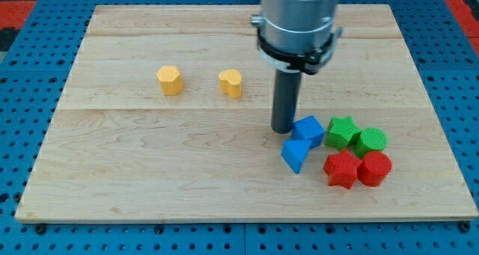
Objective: Push the yellow heart into the blue blocks
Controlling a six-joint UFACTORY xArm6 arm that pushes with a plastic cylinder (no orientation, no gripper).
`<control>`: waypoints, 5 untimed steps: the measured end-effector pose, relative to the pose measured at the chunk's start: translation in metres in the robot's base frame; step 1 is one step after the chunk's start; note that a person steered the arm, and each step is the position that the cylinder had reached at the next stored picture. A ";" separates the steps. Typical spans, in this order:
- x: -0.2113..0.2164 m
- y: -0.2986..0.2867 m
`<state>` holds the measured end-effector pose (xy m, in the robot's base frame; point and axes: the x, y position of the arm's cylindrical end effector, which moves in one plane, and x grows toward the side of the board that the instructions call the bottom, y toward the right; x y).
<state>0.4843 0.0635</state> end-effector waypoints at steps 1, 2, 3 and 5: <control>-0.025 -0.076; -0.061 -0.165; -0.104 -0.152; -0.078 -0.055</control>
<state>0.4067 0.0090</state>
